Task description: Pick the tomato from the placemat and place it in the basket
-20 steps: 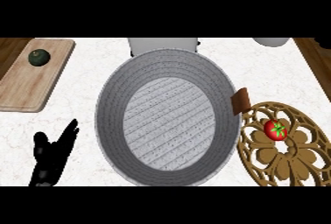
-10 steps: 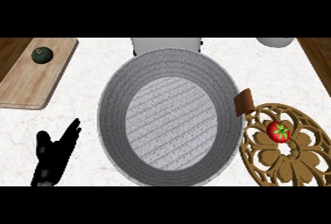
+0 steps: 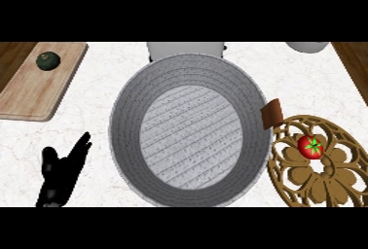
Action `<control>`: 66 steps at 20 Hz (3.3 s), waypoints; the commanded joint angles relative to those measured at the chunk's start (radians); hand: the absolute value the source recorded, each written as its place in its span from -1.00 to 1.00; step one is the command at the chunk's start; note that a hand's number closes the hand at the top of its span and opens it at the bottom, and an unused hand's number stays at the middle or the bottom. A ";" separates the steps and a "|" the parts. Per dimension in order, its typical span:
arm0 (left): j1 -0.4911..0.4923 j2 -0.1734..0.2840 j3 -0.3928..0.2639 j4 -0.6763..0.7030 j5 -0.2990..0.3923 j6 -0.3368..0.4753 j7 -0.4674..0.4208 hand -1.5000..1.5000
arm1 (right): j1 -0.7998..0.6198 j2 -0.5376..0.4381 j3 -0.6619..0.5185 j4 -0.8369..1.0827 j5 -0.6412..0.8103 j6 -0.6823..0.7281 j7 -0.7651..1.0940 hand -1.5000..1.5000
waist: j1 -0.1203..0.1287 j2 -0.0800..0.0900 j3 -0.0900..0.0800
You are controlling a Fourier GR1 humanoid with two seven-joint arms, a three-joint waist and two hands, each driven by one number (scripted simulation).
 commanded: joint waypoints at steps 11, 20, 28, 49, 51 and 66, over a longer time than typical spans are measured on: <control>0.068 0.017 0.050 0.001 0.002 -0.064 0.035 0.00 | 0.082 0.222 0.110 0.045 0.200 -0.148 -0.116 -1.00 | 0.003 0.005 -0.006; 0.082 -0.026 0.056 -0.040 -0.034 -0.042 0.066 0.00 | 0.179 0.301 0.164 0.026 0.374 -0.229 -0.136 -1.00 | -0.006 0.002 -0.006; 0.062 -0.066 0.037 -0.048 -0.087 -0.038 0.091 0.00 | 0.132 0.375 0.198 0.187 0.504 -0.305 -0.238 -1.00 | -0.003 0.004 -0.006; 0.055 -0.104 0.118 0.003 -0.121 -0.100 0.083 0.00 | 0.083 0.561 0.239 0.343 0.742 -0.391 -0.253 -1.00 | -0.001 0.005 -0.007; 0.089 -0.098 0.114 -0.066 -0.129 -0.099 0.104 0.00 | 0.144 0.514 0.216 0.320 0.748 -0.389 -0.291 -1.00 | -0.005 0.003 -0.006; 0.060 -0.144 0.155 0.050 -0.160 -0.153 0.032 0.00 | 0.095 0.648 0.230 0.505 0.878 -0.519 -0.336 -1.00 | -0.002 0.005 -0.006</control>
